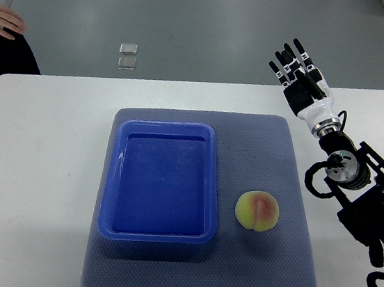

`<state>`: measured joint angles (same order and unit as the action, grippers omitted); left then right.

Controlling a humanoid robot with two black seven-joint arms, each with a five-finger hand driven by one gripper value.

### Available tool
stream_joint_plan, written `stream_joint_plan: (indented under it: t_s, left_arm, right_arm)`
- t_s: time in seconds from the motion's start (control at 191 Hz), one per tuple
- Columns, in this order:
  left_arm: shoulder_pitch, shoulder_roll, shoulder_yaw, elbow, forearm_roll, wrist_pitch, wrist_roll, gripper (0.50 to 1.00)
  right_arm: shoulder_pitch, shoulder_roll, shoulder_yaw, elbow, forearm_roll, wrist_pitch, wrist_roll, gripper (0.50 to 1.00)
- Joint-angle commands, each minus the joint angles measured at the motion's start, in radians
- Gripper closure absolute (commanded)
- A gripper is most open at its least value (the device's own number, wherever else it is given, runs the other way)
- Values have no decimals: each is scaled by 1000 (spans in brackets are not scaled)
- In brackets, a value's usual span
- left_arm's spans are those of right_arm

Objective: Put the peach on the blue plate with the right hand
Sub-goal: 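Swing the right hand out over the mat toward the peach, then lower the open right hand down around the peach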

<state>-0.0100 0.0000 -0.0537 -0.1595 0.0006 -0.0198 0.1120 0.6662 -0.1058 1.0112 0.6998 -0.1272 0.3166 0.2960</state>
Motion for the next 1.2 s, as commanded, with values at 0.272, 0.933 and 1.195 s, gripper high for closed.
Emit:
stream_joint_plan:
  t_s: [0.272,0.933,1.195]
  left_arm:
    - [1,0,0,-6,-1,0,0,500]
    - [-1,0,6,-14,2,-14,2,500]
    - [-10,0,9,-15,6,-14,0,500]
  right_arm:
    - [0,-2,-8,1,-12,-4,-1,568]
    - [461,-517,-933,320,-483,22,-51,568]
    - [911,-690,-1453,613,-562,58,-55,568]
